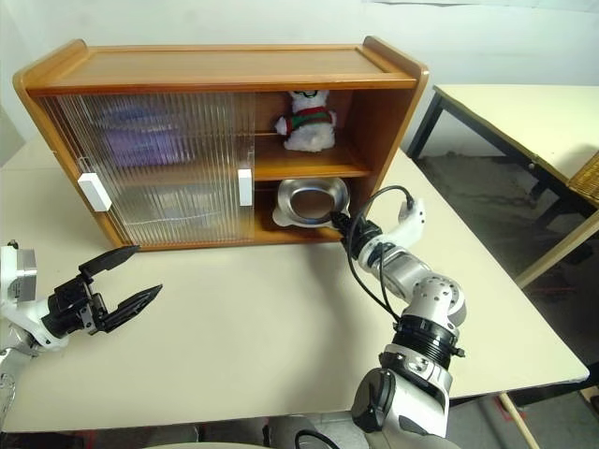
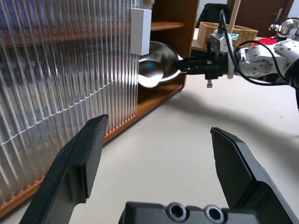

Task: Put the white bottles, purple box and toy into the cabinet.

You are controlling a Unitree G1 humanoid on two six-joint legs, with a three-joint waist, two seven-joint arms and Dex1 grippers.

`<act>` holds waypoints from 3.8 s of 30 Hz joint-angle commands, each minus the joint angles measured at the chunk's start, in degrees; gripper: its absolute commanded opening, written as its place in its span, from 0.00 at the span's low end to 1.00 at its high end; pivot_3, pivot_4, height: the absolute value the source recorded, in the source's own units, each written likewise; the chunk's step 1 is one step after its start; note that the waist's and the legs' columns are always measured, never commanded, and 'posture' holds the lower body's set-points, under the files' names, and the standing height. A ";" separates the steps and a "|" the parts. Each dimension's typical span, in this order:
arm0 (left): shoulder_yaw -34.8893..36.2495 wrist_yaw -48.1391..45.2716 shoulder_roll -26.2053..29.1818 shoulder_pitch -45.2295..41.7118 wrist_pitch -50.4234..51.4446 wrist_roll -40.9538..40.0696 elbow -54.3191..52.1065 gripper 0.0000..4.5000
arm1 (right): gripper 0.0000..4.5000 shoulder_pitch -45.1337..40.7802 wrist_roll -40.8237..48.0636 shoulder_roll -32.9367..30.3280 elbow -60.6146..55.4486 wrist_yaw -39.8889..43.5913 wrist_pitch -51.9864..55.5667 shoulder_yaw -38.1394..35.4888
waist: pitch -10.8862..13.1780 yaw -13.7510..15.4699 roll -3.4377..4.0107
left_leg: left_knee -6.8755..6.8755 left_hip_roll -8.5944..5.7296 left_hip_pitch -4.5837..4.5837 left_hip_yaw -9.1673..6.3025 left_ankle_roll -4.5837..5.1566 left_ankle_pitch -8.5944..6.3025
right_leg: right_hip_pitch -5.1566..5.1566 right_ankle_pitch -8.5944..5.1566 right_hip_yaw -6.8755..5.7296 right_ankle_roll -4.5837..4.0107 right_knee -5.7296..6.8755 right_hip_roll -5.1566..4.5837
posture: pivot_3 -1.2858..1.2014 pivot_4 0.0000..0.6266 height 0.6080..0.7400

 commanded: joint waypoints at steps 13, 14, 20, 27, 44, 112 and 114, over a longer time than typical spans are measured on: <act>-0.34 -0.01 -0.31 2.16 -2.04 1.14 0.48 1.00 | 0.07 -5.29 -6.30 0.19 10.82 3.42 -12.19 8.37 | 0.00 -0.07 0.11 | -0.01 0.01 -0.05 -0.06 0.01 -0.01 | -0.03 0.03 -0.02 -0.01 0.01 -0.01 | 0.52 0.00 1.00; -0.34 0.00 -0.29 2.08 -2.07 1.12 0.55 1.00 | 0.07 -5.73 -6.55 0.04 11.55 3.75 -12.51 8.53 | 0.00 -0.07 0.11 | -0.01 0.01 -0.05 -0.07 0.01 -0.01 | -0.03 0.03 -0.03 -0.01 0.01 -0.01 | 0.52 0.00 1.00; -0.47 -0.06 -0.10 1.46 -2.18 1.22 1.10 1.00 | 0.44 -6.90 -7.36 -0.69 13.89 4.80 -14.20 9.14 | -0.01 -0.11 0.12 | -0.02 0.02 -0.09 -0.07 0.01 -0.01 | 0.05 0.05 -0.04 -0.04 0.01 -0.01 | 0.52 0.00 1.00; -0.67 0.03 0.04 0.66 -1.91 1.29 1.34 1.00 | 0.99 -5.88 -6.79 -1.13 12.20 5.00 -12.99 9.34 | -0.01 -0.10 0.12 | 0.00 0.03 -0.12 -0.07 0.01 0.00 | 0.07 0.05 -0.04 -0.03 0.00 -0.01 | 0.51 0.00 1.00; -0.60 0.68 0.25 0.95 -1.30 1.01 0.36 1.00 | 0.77 11.52 -2.07 -16.59 -23.82 31.66 4.75 31.73 | -0.04 -0.52 0.05 | 0.10 -0.05 0.05 0.12 -0.08 0.01 | 0.46 -0.34 0.03 0.63 -0.01 0.05 | 0.51 0.00 1.00; -3.41 5.05 1.82 -7.13 7.96 -0.46 -4.39 1.00 | 0.01 1.03 -18.53 -2.00 -19.82 12.50 -18.86 29.45 | -0.10 -0.66 -0.04 | 0.18 -0.03 -0.07 -0.22 -0.05 0.01 | -0.01 0.16 -0.10 -0.27 -0.04 -0.02 | 0.48 0.00 1.00; -3.20 4.96 2.03 -7.83 8.72 -0.72 -4.33 1.00 | 0.01 1.94 -19.05 -3.42 -19.71 13.28 -19.57 29.08 | -0.10 -0.78 -0.04 | 0.18 -0.04 -0.07 -0.22 -0.05 0.01 | -0.01 0.17 -0.09 -0.29 -0.04 -0.02 | 0.48 0.00 1.00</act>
